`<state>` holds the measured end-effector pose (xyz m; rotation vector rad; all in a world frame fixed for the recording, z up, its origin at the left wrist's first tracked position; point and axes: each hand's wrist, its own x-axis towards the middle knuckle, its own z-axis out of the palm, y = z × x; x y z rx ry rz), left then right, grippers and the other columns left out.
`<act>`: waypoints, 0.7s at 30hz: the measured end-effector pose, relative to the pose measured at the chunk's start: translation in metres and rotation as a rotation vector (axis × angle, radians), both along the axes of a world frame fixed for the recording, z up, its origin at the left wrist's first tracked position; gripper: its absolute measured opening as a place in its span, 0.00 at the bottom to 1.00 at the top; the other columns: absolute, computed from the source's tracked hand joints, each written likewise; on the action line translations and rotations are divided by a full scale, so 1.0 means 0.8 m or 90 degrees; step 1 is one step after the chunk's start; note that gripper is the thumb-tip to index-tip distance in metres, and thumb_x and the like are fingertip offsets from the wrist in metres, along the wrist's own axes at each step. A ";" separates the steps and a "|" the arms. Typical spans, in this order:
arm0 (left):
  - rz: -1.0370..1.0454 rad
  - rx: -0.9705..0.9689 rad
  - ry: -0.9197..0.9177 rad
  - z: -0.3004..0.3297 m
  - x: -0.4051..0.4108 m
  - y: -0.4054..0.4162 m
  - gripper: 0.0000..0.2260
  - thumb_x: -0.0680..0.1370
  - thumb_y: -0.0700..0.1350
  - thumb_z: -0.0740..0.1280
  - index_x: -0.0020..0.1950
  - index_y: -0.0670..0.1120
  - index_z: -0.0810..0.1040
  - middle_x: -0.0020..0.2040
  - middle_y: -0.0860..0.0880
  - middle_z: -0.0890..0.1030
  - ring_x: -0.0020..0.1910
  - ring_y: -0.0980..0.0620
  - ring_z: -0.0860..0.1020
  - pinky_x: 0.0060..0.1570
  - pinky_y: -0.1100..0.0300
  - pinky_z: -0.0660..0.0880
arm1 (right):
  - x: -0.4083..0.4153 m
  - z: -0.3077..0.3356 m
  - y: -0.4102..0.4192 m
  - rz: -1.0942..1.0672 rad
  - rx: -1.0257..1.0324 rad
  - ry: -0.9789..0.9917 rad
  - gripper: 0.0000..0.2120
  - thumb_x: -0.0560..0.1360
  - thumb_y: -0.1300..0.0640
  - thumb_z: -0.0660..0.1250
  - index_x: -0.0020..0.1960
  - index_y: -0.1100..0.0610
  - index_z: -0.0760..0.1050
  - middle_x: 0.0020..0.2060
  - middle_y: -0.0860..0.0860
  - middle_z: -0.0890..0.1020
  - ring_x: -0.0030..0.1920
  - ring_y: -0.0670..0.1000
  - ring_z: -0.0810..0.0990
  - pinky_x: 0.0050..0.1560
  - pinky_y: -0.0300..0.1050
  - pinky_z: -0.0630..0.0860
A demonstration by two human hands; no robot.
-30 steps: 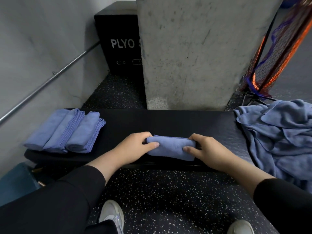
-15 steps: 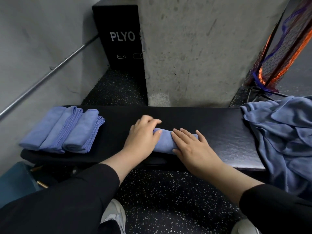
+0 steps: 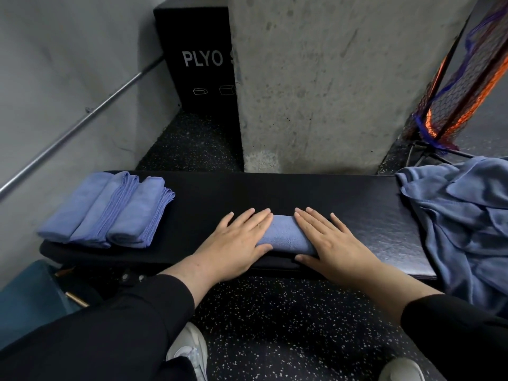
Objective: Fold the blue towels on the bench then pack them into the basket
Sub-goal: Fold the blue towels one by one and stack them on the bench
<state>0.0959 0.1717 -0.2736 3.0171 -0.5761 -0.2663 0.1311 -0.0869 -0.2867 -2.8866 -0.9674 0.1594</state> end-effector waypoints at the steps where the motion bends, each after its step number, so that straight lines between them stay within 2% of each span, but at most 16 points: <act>1: 0.004 -0.006 0.002 0.001 0.001 0.002 0.30 0.84 0.63 0.45 0.83 0.53 0.42 0.83 0.59 0.41 0.82 0.55 0.42 0.80 0.46 0.46 | 0.002 0.000 -0.004 -0.002 0.005 0.006 0.43 0.74 0.27 0.44 0.82 0.48 0.41 0.81 0.41 0.45 0.80 0.42 0.39 0.80 0.53 0.45; 4: 0.018 -0.022 -0.003 0.002 0.005 0.009 0.31 0.82 0.64 0.43 0.83 0.55 0.45 0.83 0.59 0.45 0.81 0.57 0.44 0.80 0.46 0.47 | 0.004 0.002 -0.010 0.011 0.047 0.009 0.40 0.77 0.31 0.52 0.82 0.49 0.46 0.81 0.42 0.53 0.80 0.43 0.47 0.80 0.53 0.48; 7: 0.104 -0.065 -0.046 0.008 0.005 0.015 0.28 0.83 0.62 0.47 0.82 0.53 0.58 0.82 0.57 0.58 0.81 0.56 0.54 0.78 0.49 0.53 | 0.000 0.007 -0.005 0.014 0.118 -0.031 0.33 0.77 0.41 0.64 0.78 0.49 0.60 0.76 0.47 0.68 0.76 0.47 0.65 0.79 0.52 0.57; 8: 0.160 -0.107 -0.078 0.014 0.004 0.014 0.25 0.84 0.59 0.51 0.78 0.52 0.66 0.78 0.55 0.66 0.78 0.54 0.62 0.75 0.51 0.59 | -0.001 0.009 -0.001 0.007 0.133 -0.044 0.30 0.76 0.45 0.67 0.76 0.50 0.64 0.73 0.49 0.72 0.72 0.49 0.71 0.77 0.51 0.60; 10: 0.331 -0.288 -0.123 0.032 0.002 0.006 0.16 0.84 0.54 0.59 0.59 0.48 0.82 0.58 0.51 0.83 0.59 0.49 0.80 0.60 0.52 0.74 | -0.005 0.017 0.008 -0.030 0.156 -0.065 0.25 0.75 0.49 0.68 0.71 0.53 0.71 0.63 0.51 0.80 0.62 0.53 0.79 0.74 0.49 0.66; 11: 0.448 -0.441 -0.090 0.044 0.001 -0.002 0.17 0.84 0.55 0.60 0.49 0.45 0.83 0.47 0.48 0.85 0.49 0.47 0.83 0.53 0.51 0.79 | -0.008 0.024 0.013 -0.056 0.160 -0.075 0.22 0.75 0.50 0.67 0.68 0.53 0.72 0.57 0.51 0.83 0.56 0.54 0.81 0.71 0.47 0.69; 12: 0.558 -0.600 0.001 0.056 -0.002 -0.010 0.20 0.83 0.56 0.61 0.46 0.42 0.82 0.42 0.46 0.86 0.42 0.45 0.85 0.49 0.49 0.82 | -0.011 0.032 0.018 -0.080 0.158 -0.089 0.19 0.75 0.49 0.65 0.65 0.53 0.73 0.50 0.50 0.84 0.51 0.55 0.82 0.66 0.44 0.70; 13: 0.638 -0.733 0.123 0.065 -0.008 -0.021 0.22 0.83 0.58 0.62 0.47 0.40 0.81 0.42 0.43 0.86 0.41 0.44 0.86 0.49 0.47 0.83 | -0.015 0.039 0.024 -0.098 0.149 -0.105 0.17 0.76 0.49 0.65 0.62 0.53 0.74 0.44 0.50 0.84 0.47 0.55 0.82 0.61 0.42 0.69; 15: 0.685 -0.881 0.331 0.073 -0.022 -0.041 0.22 0.82 0.61 0.63 0.59 0.42 0.78 0.53 0.38 0.85 0.51 0.42 0.85 0.54 0.46 0.82 | -0.024 0.052 0.038 -0.098 0.155 -0.142 0.15 0.75 0.48 0.66 0.58 0.54 0.75 0.40 0.50 0.83 0.43 0.55 0.82 0.56 0.44 0.71; 16: 0.684 -0.930 0.381 0.074 -0.027 -0.048 0.23 0.82 0.60 0.64 0.64 0.42 0.76 0.58 0.37 0.83 0.56 0.41 0.83 0.58 0.45 0.81 | -0.029 0.056 0.046 -0.081 0.173 -0.155 0.16 0.74 0.48 0.66 0.57 0.55 0.76 0.40 0.50 0.84 0.42 0.55 0.82 0.57 0.46 0.75; 18: 0.688 -1.049 0.373 0.080 -0.031 -0.054 0.21 0.82 0.57 0.65 0.67 0.43 0.75 0.59 0.40 0.84 0.57 0.42 0.83 0.60 0.44 0.80 | -0.044 0.063 0.064 -0.034 0.204 -0.145 0.21 0.73 0.44 0.64 0.60 0.56 0.76 0.48 0.51 0.85 0.48 0.55 0.84 0.59 0.53 0.79; 19: 0.693 -1.093 0.337 0.083 -0.030 -0.051 0.18 0.82 0.54 0.66 0.66 0.44 0.75 0.56 0.42 0.85 0.55 0.43 0.85 0.58 0.44 0.80 | -0.051 0.065 0.073 -0.019 0.212 -0.123 0.26 0.74 0.40 0.62 0.64 0.56 0.76 0.56 0.52 0.84 0.55 0.54 0.83 0.62 0.56 0.78; 21: 0.699 -1.112 0.265 0.090 -0.027 -0.039 0.15 0.82 0.52 0.68 0.64 0.47 0.74 0.55 0.44 0.86 0.52 0.43 0.85 0.56 0.42 0.81 | -0.063 0.073 0.084 -0.031 0.264 -0.049 0.32 0.76 0.34 0.58 0.72 0.53 0.72 0.70 0.50 0.76 0.70 0.50 0.75 0.68 0.55 0.73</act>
